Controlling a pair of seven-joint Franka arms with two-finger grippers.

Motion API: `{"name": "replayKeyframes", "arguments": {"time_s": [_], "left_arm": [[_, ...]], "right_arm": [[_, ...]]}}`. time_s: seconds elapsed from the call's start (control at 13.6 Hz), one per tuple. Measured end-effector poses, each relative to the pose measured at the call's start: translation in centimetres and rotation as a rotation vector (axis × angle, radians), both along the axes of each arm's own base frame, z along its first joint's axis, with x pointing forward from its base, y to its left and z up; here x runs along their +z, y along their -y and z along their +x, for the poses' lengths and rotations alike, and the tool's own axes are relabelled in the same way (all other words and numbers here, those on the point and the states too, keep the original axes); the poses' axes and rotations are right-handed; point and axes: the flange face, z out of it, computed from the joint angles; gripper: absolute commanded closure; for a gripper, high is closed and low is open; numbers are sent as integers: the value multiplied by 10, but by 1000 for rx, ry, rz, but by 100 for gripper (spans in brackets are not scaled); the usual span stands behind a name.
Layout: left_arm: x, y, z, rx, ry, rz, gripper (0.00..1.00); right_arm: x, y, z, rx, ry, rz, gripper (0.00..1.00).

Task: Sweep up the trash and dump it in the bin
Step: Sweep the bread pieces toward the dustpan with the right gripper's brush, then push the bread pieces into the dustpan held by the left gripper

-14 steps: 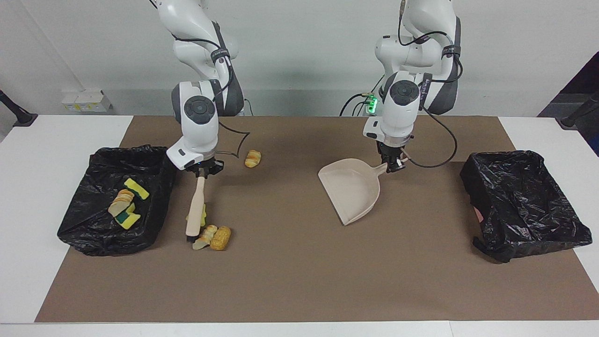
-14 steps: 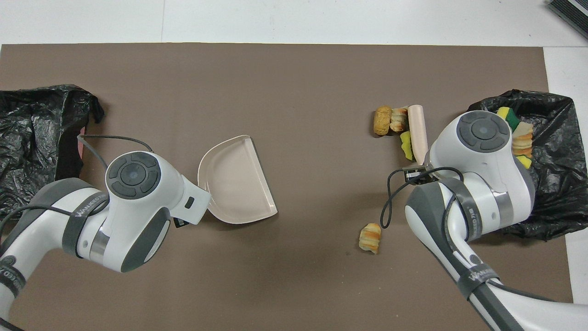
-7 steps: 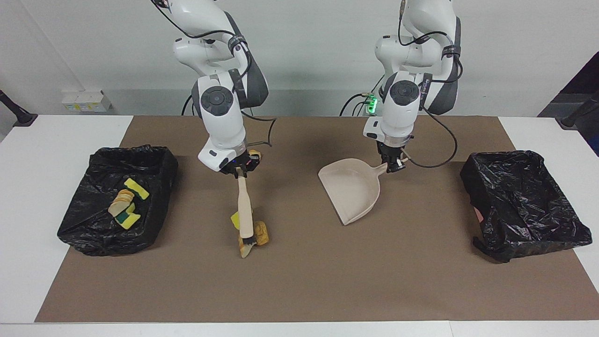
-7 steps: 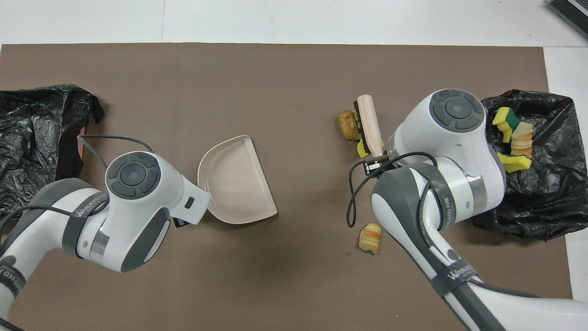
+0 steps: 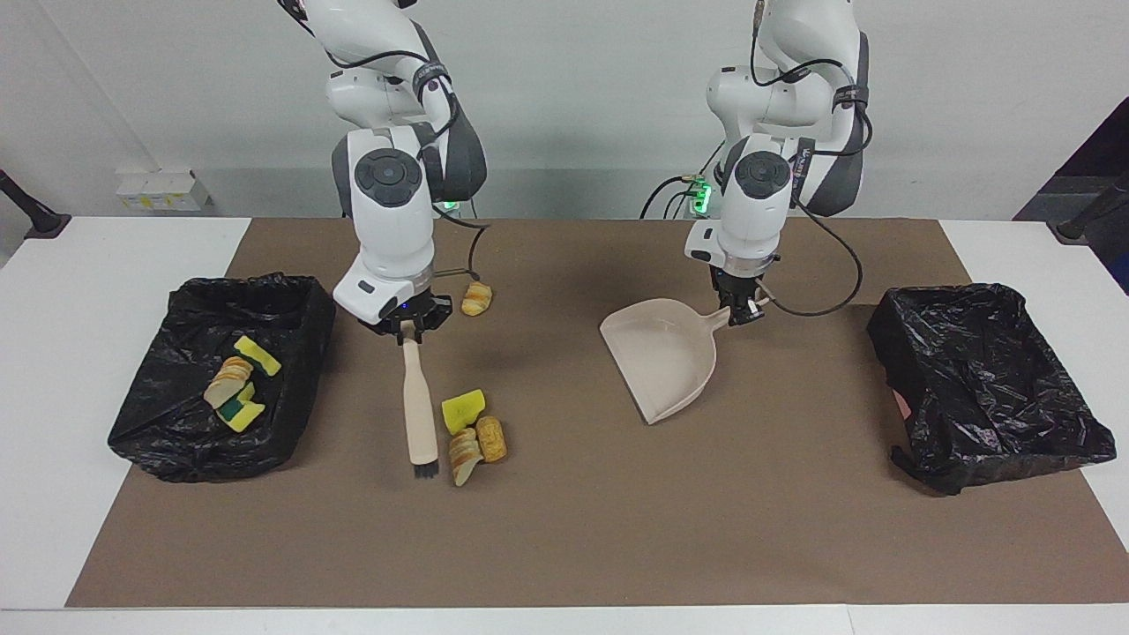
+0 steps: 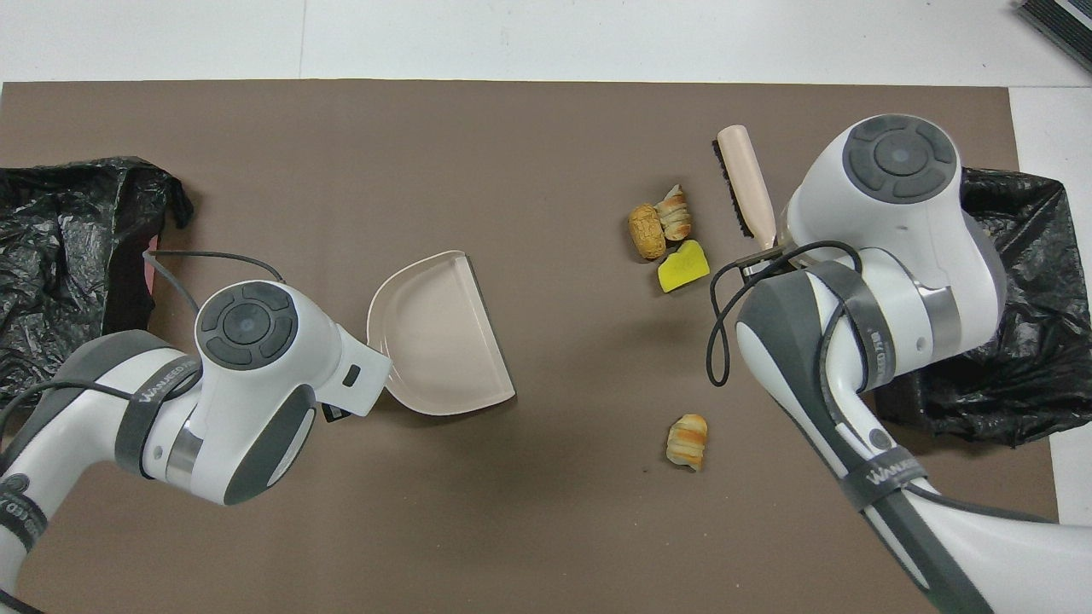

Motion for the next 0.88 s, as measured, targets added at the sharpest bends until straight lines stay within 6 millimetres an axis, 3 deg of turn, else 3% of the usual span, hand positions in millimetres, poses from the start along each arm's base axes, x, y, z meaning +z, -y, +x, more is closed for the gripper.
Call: {"name": "replayKeyframes", "arguments": {"time_s": [0.22,0.37,0.59,0.88], "left_arm": [[0,0,0,0,1,0,100],[0,0,1,1,6,-3,100],[0,0,1,0,10,-6,100],[0,1,2,20,33,-16,100]], "right_arm": [[-27,38,21,55,17,-22,100],[-52,36,27,70,4,-16,100],[-86,3,25,110,-39,-4,100],[-92,-63,10,95,-59,92,100]]}}
